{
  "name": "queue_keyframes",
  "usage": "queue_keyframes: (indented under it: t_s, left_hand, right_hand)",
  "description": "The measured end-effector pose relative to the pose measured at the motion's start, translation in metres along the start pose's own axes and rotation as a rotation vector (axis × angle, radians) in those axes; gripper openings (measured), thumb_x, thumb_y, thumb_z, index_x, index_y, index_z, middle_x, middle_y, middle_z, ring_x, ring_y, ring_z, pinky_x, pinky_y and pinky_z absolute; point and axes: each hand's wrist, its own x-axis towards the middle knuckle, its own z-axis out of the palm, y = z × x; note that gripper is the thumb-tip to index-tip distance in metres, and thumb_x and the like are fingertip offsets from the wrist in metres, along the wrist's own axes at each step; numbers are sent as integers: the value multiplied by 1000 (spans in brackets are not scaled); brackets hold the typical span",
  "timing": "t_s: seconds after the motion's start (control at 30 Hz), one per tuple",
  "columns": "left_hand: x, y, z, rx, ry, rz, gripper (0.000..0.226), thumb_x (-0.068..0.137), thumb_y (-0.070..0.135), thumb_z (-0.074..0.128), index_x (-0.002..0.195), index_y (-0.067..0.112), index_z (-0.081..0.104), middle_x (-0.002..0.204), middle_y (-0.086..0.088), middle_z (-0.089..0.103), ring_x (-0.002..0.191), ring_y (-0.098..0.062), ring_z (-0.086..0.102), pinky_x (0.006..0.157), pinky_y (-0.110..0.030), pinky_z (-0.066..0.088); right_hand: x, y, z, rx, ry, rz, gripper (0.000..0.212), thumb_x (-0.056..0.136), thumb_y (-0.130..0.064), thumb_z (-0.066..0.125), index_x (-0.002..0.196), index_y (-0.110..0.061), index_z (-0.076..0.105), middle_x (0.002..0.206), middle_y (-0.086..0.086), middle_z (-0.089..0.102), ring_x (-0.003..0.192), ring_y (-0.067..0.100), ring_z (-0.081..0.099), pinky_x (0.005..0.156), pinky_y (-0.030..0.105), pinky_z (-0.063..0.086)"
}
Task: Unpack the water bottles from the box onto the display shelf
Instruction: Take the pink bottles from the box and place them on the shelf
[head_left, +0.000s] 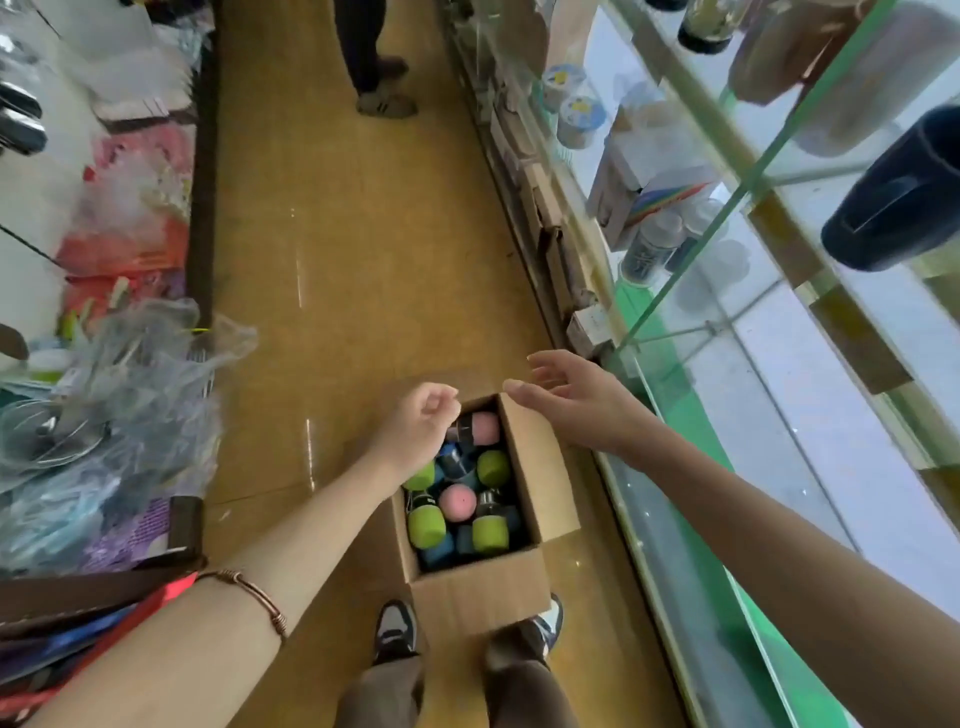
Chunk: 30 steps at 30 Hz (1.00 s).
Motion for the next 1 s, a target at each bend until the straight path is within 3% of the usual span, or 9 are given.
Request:
queue_keyframes:
  t_s: [0.1, 0.23, 0.33, 0.57, 0.73, 1.0]
  left_hand:
    - [14, -36, 11, 53, -17, -107, 18, 94, 28, 51, 111, 25, 56, 112, -4, 61, 103, -18, 57, 82, -28, 42]
    - [37, -82, 17, 154, -91, -229, 27, 93, 28, 51, 119, 21, 55, 119, -7, 60, 112, -23, 56, 91, -33, 43]
    - [64, -109, 16, 221, -139, -264, 30, 94, 29, 51, 122, 19, 54, 120, -5, 58, 111, -21, 56, 97, -37, 44]
    - [140, -175, 25, 408, -373, -235, 31, 94, 29, 52, 123, 19, 54, 114, 1, 58, 106, -18, 56, 92, -33, 44]
    - [190, -217, 39, 515, -497, -165, 30, 95, 27, 52, 123, 14, 53, 106, 4, 53, 97, -13, 50, 81, -23, 34]
    - [268, -294, 88, 575, -454, -143, 40, 91, 28, 59, 126, 12, 53, 125, -7, 54, 116, -21, 51, 96, -29, 37]
  right_hand:
    - [20, 28, 22, 15, -47, 54, 65, 87, -52, 59, 139, -17, 42, 129, -1, 55, 101, 7, 56, 88, 26, 44]
    - [47, 67, 59, 14, -106, 150, 67, 86, -51, 61, 141, -18, 41, 134, 1, 53, 121, 17, 51, 98, 31, 43]
    - [67, 90, 87, 25, -116, 217, 67, 87, -51, 61, 141, -18, 40, 135, 2, 53, 123, 19, 50, 98, 31, 41]
    - [119, 144, 167, 40, -93, 406, 69, 87, -51, 60, 142, -15, 38, 137, 6, 51, 121, 23, 52, 93, 30, 42]
    - [162, 187, 224, 78, -73, 515, 70, 88, -45, 62, 144, -13, 35, 137, 6, 51, 124, 23, 49, 87, 25, 37]
    - [227, 262, 282, 46, -9, 501, 74, 84, -47, 65, 143, -13, 36, 139, 9, 45, 128, 25, 43, 102, 34, 38]
